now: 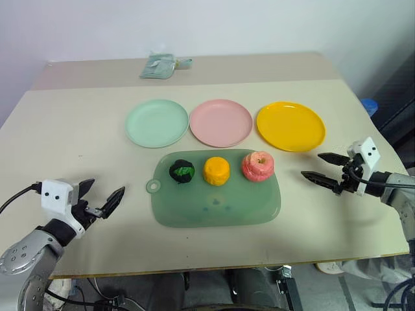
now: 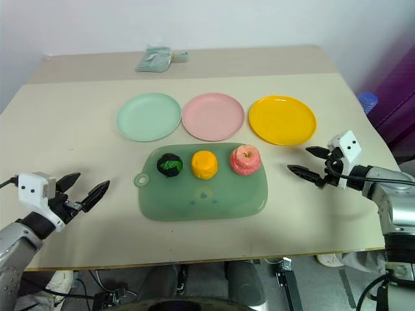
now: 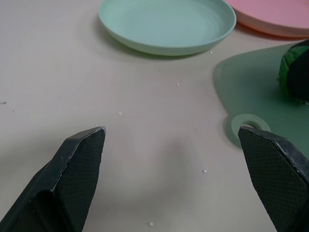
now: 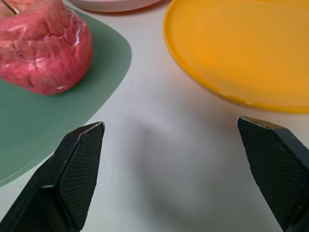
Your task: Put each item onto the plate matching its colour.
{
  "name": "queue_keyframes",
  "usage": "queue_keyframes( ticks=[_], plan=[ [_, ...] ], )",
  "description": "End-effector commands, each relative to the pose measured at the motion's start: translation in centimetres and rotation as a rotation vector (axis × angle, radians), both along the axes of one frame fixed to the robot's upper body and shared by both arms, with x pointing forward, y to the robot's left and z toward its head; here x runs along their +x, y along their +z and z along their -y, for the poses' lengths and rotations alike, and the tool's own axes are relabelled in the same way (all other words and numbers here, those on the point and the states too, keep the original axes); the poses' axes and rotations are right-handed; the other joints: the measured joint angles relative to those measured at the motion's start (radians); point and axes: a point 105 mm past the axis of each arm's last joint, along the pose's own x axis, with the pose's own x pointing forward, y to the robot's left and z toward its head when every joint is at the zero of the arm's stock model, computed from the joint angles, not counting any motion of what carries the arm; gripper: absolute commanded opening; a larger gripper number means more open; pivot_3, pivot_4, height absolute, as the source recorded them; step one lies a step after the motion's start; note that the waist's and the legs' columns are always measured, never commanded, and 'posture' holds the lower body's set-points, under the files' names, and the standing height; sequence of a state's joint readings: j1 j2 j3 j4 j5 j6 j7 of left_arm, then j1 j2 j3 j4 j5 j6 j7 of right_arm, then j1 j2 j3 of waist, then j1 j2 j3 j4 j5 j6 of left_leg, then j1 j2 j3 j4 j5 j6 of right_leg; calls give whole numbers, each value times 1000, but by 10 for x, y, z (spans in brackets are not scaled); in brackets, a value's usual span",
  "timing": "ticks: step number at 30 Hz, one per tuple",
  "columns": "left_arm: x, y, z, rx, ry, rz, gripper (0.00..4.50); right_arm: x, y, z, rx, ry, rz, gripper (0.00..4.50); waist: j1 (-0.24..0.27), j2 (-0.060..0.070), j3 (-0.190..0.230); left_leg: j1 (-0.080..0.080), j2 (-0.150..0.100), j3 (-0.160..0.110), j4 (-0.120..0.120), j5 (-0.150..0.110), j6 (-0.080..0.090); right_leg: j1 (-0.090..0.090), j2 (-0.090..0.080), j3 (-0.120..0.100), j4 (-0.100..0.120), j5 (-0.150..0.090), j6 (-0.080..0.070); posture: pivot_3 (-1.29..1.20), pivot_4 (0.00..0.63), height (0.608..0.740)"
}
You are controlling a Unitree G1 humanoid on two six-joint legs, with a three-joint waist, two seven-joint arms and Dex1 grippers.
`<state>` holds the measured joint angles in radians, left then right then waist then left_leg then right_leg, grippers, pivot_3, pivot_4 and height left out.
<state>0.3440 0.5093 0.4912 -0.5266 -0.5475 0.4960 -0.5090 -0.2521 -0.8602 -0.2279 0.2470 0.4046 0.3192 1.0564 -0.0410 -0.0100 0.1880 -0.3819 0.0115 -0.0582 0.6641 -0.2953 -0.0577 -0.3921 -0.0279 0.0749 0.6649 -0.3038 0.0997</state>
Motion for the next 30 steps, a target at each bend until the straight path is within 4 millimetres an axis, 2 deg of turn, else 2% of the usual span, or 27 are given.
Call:
queue_keyframes(
  ticks=[1,11,19,25,30],
  plan=[
    [-2,12,0,14,16,49,4500,4,6,2,-12,17,35,4463,0,0,0,0,0,0,0,0,0,0,0,0,0,0,0,0,150,740],
    [11,19,8,-24,-7,87,4500,11,5,4,-5,-58,100,4463,1,0,0,0,0,0,0,0,0,0,0,0,0,0,0,0,150,740],
    [35,25,15,-38,-85,100,4500,1,13,-4,-5,-117,174,4463,4,0,0,0,-1,-1,0,0,0,0,0,0,0,0,0,0,150,740],
    [56,33,41,-72,-206,112,4500,-13,13,-9,14,-165,186,4463,5,0,0,0,-1,-1,0,0,0,0,0,0,0,0,0,0,150,740],
    [60,47,80,-115,-423,117,4500,-27,10,-20,49,-121,151,4463,8,0,0,0,-1,-1,0,0,0,0,1,0,1,0,0,0,150,740]
  ],
)
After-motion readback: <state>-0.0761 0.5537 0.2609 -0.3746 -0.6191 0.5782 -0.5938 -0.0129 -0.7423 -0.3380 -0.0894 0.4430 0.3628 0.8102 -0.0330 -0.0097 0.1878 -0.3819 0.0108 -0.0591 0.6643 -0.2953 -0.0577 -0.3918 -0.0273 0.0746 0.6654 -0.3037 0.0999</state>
